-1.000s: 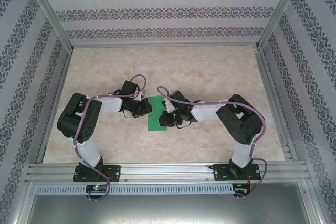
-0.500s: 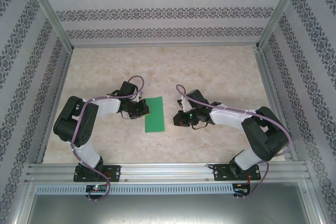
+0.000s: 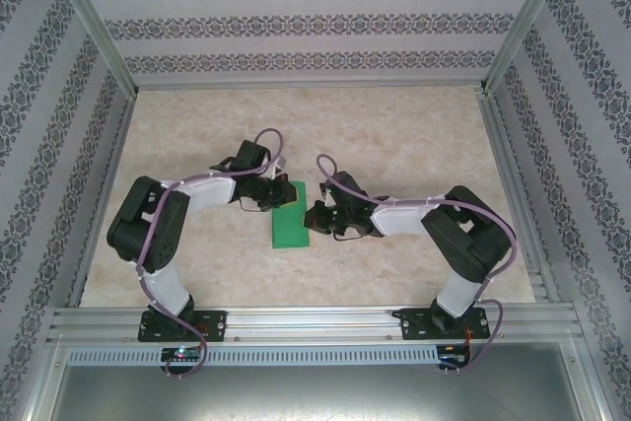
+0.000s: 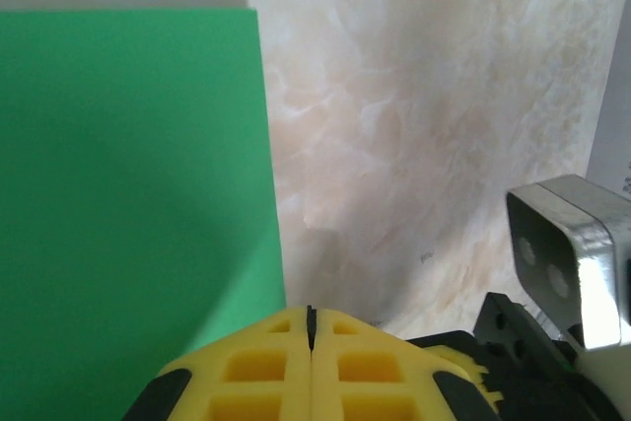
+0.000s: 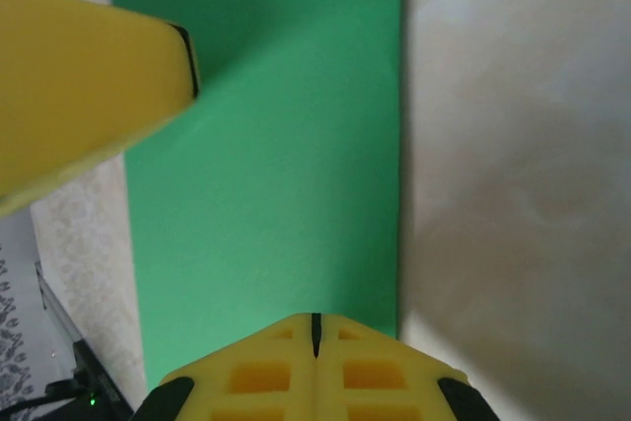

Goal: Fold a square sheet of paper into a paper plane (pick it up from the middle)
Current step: Fold the square sheet of paper in half at the center of the table, then first fold in half a square sheet of paper at the center of the table.

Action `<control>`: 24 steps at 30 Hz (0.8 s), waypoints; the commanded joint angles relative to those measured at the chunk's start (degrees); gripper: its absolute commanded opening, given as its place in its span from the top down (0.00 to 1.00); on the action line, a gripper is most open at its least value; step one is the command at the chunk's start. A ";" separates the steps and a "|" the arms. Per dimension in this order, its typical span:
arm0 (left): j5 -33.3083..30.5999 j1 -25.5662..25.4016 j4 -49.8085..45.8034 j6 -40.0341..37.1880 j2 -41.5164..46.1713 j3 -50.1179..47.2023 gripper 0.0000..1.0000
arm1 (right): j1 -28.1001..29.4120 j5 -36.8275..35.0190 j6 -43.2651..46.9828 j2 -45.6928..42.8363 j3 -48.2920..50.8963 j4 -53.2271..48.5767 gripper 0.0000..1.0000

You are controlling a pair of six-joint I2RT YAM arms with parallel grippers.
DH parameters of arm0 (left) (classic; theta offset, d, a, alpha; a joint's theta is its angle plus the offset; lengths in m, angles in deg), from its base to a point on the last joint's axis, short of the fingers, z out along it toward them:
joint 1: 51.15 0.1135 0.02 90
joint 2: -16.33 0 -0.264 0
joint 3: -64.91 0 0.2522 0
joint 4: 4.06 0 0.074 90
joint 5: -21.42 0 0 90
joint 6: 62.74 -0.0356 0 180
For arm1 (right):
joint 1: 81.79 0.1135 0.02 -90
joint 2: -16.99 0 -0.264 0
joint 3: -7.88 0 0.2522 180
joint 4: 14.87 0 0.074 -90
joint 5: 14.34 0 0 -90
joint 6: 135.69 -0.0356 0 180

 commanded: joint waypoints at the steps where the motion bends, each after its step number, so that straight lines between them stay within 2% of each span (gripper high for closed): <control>1: 1.42 -1.22 -0.58 -0.81 -1.97 2.42 0.95 | 0.73 -1.93 -4.07 2.10 -1.88 3.05 1.00; 14: 1.98 -2.83 -1.91 -1.80 -7.47 4.78 0.98 | 0.66 -0.57 -3.18 5.97 -3.11 1.38 1.00; 24: -3.19 -2.78 -2.91 -1.73 -8.64 2.61 1.00 | 0.43 1.16 1.11 3.51 -2.84 -0.90 1.00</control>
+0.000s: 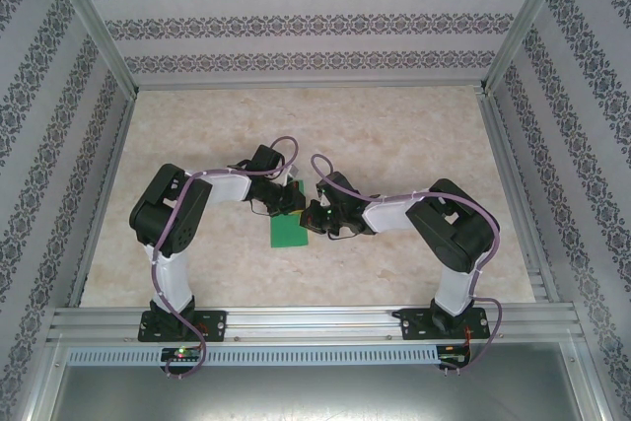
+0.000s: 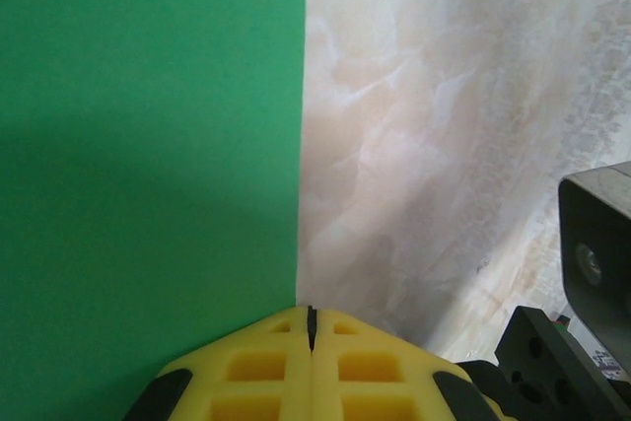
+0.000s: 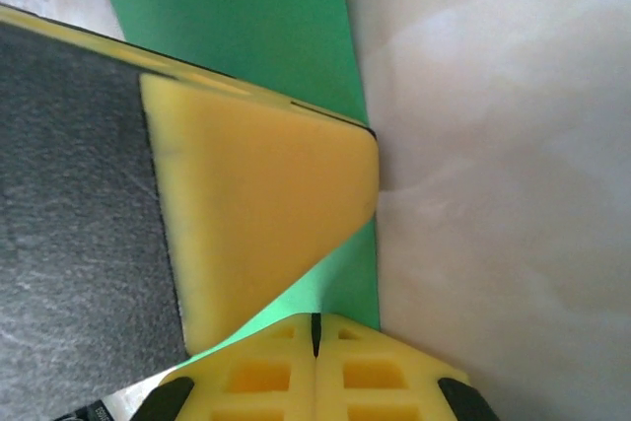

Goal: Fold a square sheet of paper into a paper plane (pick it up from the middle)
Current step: First fold in half a square sheet of paper at the center of the table.

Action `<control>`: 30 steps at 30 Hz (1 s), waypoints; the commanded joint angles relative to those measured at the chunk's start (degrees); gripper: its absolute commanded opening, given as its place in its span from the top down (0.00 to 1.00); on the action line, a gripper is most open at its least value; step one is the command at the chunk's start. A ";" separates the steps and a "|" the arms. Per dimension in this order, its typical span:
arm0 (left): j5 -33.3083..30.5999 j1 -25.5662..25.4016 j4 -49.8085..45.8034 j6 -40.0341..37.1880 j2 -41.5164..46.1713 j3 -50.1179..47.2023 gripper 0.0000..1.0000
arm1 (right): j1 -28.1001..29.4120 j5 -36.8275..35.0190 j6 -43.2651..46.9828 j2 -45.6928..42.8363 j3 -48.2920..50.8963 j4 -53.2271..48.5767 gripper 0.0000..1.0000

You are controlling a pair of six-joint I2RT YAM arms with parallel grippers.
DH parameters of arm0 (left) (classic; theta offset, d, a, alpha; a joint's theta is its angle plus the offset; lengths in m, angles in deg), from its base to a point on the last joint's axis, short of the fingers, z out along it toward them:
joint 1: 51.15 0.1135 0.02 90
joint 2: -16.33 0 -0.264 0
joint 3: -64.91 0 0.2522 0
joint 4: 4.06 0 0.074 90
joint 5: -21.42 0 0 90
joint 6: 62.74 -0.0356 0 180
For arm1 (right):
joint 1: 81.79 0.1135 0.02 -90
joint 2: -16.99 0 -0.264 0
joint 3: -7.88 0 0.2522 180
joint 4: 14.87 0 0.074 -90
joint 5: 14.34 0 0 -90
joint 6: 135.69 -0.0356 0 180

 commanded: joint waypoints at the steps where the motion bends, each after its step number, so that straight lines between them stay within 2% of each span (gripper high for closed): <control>1: -4.00 -0.52 -1.75 -1.13 -0.67 -1.21 1.00 | 0.11 1.44 2.71 -1.13 -0.66 -2.67 1.00; 7: -6.81 -0.28 -1.37 0.15 -0.68 -2.75 1.00 | 0.34 3.59 3.40 0.06 -1.02 -6.08 1.00; 17: -7.84 1.92 0.14 1.83 -1.83 -4.93 1.00 | 3.07 5.72 3.85 -5.03 5.67 -11.37 1.00; 23: -6.40 1.98 0.78 1.63 -1.65 -4.53 1.00 | 3.75 3.71 2.93 -10.25 10.23 -13.15 1.00; 30: -3.82 2.02 0.57 0.44 -1.23 -3.18 1.00 | 3.21 -0.50 4.22 -15.95 4.96 -13.32 1.00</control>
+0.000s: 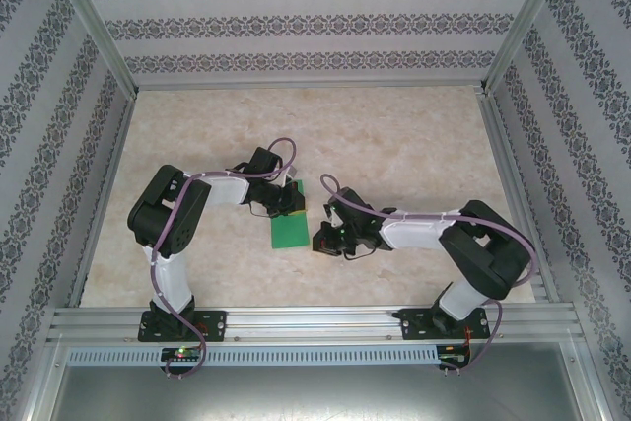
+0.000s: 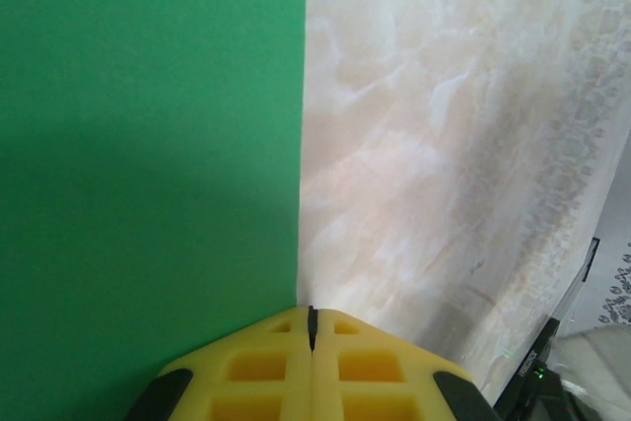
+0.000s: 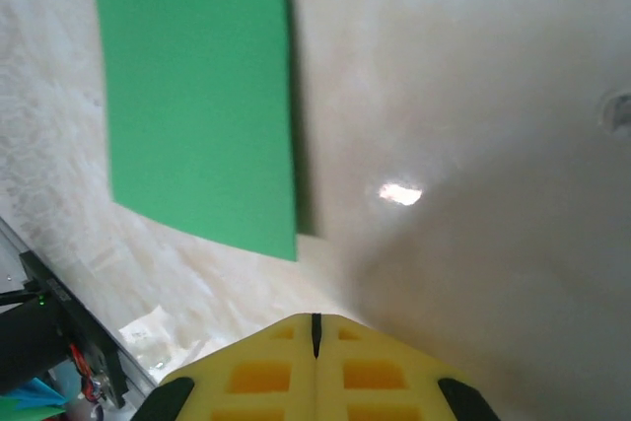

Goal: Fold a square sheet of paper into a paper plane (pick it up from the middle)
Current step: First fold in half a square sheet of paper at the center of the table.

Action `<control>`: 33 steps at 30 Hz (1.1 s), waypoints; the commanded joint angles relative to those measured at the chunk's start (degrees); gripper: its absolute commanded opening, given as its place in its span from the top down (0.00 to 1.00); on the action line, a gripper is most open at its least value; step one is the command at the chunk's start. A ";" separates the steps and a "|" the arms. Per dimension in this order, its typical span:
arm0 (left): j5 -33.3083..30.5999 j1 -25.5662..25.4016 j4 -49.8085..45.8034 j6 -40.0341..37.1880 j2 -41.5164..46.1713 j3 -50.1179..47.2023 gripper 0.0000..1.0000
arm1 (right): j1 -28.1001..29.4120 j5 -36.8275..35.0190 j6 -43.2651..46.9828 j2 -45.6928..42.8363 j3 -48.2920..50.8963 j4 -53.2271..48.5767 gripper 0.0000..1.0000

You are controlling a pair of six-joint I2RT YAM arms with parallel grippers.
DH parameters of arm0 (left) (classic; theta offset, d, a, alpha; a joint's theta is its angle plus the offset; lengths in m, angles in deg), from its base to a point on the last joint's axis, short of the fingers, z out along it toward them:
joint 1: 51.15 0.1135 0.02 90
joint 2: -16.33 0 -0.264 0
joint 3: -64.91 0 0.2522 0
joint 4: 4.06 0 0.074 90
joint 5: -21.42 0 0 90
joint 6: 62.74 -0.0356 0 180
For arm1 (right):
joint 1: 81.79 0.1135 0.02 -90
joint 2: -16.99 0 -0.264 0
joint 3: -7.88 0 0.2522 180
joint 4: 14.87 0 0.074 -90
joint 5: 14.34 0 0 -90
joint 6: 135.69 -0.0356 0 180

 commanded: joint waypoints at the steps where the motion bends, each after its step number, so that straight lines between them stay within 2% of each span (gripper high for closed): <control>1: -4.34 1.42 -3.32 -0.84 -1.72 -0.59 1.00 | -0.25 -3.68 1.27 -2.06 -3.79 -1.15 1.00; 3: -3.97 1.35 -3.30 -0.86 -1.59 -0.38 1.00 | -0.58 -5.22 0.88 -0.65 -4.96 -0.13 1.00; 8: -2.85 1.35 -2.93 -1.18 -1.58 -0.31 1.00 | -1.39 -3.47 -0.84 6.42 -7.49 6.28 1.00; 15: -1.82 1.35 -3.42 -2.08 -1.36 0.39 1.00 | -1.77 -2.64 -1.29 12.12 -8.95 8.85 1.00; 21: -1.26 1.34 -5.25 -7.23 -0.31 3.48 1.00 | -2.34 -2.04 -0.47 13.04 -5.75 5.97 1.00; 28: -7.33 1.21 -10.50 -17.15 -2.98 8.39 1.00 | -3.06 0.53 2.38 13.00 -4.22 1.06 1.00; 33: -4.08 1.26 -9.13 -17.22 -4.27 9.02 1.00 | -3.00 1.94 2.95 12.91 -3.44 0.46 1.00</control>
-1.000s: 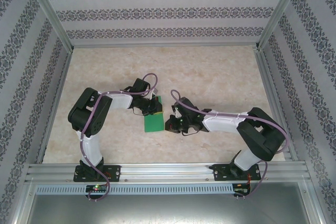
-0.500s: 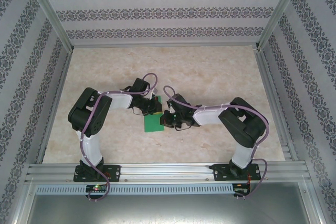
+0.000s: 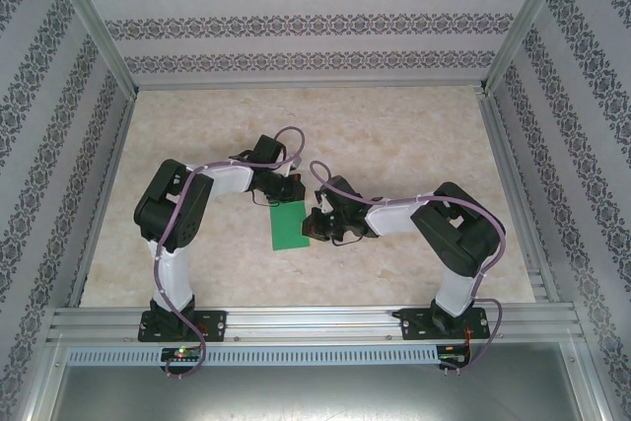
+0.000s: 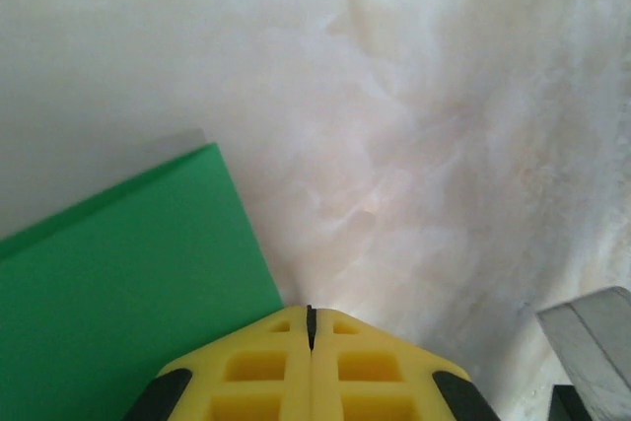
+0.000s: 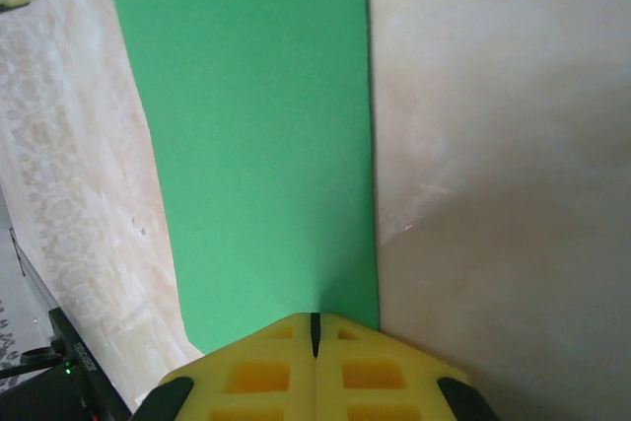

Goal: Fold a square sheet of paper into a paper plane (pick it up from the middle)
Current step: First fold in half a square sheet of paper at the center of the table.

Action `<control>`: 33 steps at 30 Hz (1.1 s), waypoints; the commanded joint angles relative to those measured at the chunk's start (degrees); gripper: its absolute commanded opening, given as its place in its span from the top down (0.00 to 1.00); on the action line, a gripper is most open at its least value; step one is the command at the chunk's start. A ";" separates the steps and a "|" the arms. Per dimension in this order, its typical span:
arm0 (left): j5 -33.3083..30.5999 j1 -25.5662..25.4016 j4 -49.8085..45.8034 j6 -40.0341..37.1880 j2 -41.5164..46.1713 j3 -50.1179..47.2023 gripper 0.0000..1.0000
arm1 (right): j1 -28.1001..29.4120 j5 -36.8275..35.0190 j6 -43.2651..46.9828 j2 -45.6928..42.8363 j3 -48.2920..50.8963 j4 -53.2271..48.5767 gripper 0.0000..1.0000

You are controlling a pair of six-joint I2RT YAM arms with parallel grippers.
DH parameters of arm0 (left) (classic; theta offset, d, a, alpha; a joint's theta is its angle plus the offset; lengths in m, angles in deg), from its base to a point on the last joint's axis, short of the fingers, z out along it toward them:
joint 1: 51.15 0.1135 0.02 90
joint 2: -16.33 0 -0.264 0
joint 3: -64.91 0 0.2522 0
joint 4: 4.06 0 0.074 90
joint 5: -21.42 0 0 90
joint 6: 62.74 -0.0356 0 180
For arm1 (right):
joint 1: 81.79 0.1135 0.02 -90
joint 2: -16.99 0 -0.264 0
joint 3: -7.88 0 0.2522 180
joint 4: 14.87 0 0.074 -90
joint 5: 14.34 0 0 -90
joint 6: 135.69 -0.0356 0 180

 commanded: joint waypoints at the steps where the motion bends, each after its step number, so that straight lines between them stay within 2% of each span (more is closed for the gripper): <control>1: 0.59 0.59 -1.83 -3.34 -0.41 -0.05 1.00 | -0.33 0.62 1.70 1.30 2.55 -8.00 1.00; 13: 4.70 -0.79 -2.45 -4.43 6.02 -3.04 0.98 | -0.36 0.52 1.27 1.25 2.09 -8.46 1.00; 22: 3.82 -2.71 -2.69 -3.70 2.55 -3.33 1.00 | -0.20 0.88 0.76 1.90 1.91 -8.41 1.00; 33: 0.41 -1.29 -6.06 -2.38 -1.63 -0.34 1.00 | -0.01 0.91 -0.38 1.56 4.16 -8.75 1.00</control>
